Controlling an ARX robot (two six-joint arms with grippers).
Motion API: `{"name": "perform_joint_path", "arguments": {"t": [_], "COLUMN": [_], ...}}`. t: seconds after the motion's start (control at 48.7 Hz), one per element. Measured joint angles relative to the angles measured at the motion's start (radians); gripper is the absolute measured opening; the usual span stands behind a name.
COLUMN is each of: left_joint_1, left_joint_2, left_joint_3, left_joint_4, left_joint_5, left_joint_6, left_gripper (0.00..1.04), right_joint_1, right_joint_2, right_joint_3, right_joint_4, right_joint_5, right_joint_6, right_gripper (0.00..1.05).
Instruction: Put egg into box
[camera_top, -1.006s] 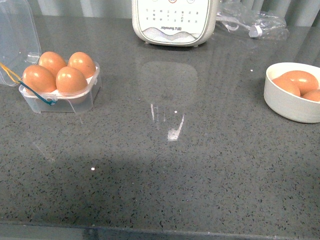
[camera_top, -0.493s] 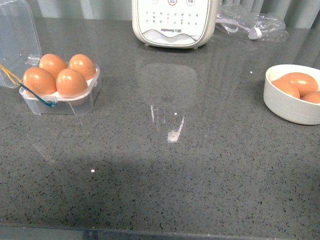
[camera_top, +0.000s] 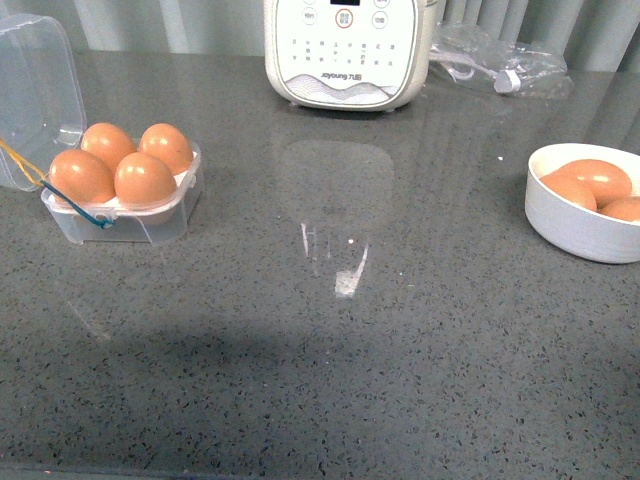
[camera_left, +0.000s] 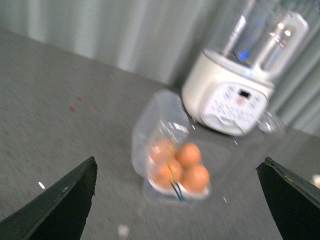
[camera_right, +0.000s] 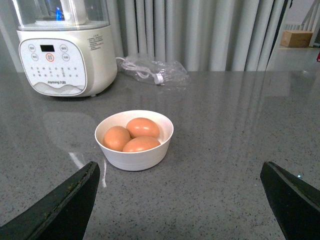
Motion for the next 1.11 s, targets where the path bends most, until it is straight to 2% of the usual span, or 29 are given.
{"name": "perform_joint_path", "arguments": {"t": [0.144, 0.308, 0.39, 0.513, 0.924, 1.108], "left_joint_1": [0.059, 0.064, 0.064, 0.054, -0.032, -0.106], "left_joint_2": [0.412, 0.756, 0.885, 0.967, 1.051, 1.032], "left_joint_3": [0.139, 0.263, 0.332, 0.391, 0.54, 0.577], "left_joint_4": [0.317, 0.535, 0.527, 0.494, 0.352, 0.228], "left_joint_5": [-0.102, -0.193, -0.193, -0.216, -0.247, -0.148], "left_joint_6": [0.07, 0.272, 0.378, 0.439, 0.397, 0.299], "left_gripper": [0.98, 0.98, 0.98, 0.98, 0.98, 0.98], "right_joint_1": [0.0, 0.0, 0.0, 0.0, 0.0, 0.0], "right_joint_2": [0.0, 0.0, 0.0, 0.0, 0.0, 0.0], "right_joint_3": [0.0, 0.0, 0.0, 0.0, 0.0, 0.0], "right_joint_4": [0.0, 0.0, 0.0, 0.0, 0.0, 0.0], "right_joint_5": [0.0, 0.0, 0.0, 0.0, 0.0, 0.0], "right_joint_6": [0.0, 0.0, 0.0, 0.0, 0.0, 0.0], "right_gripper": [0.97, 0.97, 0.97, 0.97, 0.97, 0.97]}}
